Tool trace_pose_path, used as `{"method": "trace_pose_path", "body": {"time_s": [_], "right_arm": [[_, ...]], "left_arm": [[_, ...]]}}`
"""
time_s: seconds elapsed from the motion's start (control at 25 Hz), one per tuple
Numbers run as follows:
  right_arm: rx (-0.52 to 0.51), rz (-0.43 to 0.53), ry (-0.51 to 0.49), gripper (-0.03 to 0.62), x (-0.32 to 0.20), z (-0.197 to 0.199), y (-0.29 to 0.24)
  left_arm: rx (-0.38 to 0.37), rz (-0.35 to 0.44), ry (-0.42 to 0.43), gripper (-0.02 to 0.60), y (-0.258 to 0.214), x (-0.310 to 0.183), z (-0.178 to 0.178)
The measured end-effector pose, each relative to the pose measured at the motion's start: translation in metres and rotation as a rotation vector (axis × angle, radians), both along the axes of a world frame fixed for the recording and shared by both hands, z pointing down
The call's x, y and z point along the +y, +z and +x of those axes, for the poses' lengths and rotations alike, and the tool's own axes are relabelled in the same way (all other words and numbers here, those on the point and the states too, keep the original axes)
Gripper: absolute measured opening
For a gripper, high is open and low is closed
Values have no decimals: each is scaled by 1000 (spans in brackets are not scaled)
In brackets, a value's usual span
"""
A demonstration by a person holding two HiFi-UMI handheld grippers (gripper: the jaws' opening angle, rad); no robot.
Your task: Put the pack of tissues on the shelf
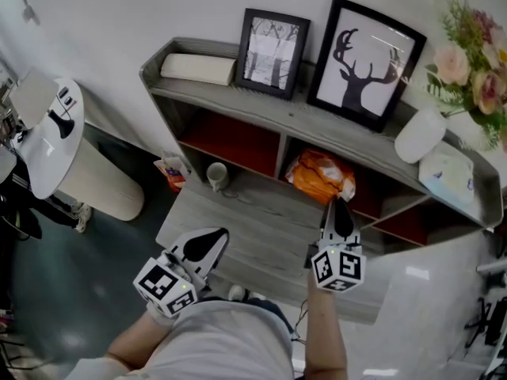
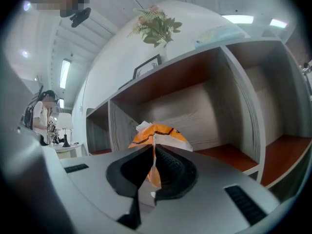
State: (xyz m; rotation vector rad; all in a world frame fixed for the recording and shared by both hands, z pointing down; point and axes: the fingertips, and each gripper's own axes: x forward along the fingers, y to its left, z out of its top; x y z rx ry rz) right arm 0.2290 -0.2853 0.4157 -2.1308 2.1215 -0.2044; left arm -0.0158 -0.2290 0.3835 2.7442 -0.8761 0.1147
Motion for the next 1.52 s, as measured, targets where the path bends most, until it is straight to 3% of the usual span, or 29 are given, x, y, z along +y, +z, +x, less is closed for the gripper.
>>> {"method": "trace_pose_path", "body": {"time_s": [0.36,0.72,1.0,1.52], "right_arm": [[58,-57,-2,31,-25,5,25],[90,-64,4,32,-33,5,28],[84,-85,33,186,-31,17,30],[37,-48,37,201,-13,18,13]], "left_arm": [[-20,-27,-92,17,7,5,-22],[-24,-47,-132,17,13,9,-34],[-9,-59,-134,17,15,8,-34],[2,-60,-76,17,17,9,-22]]}}
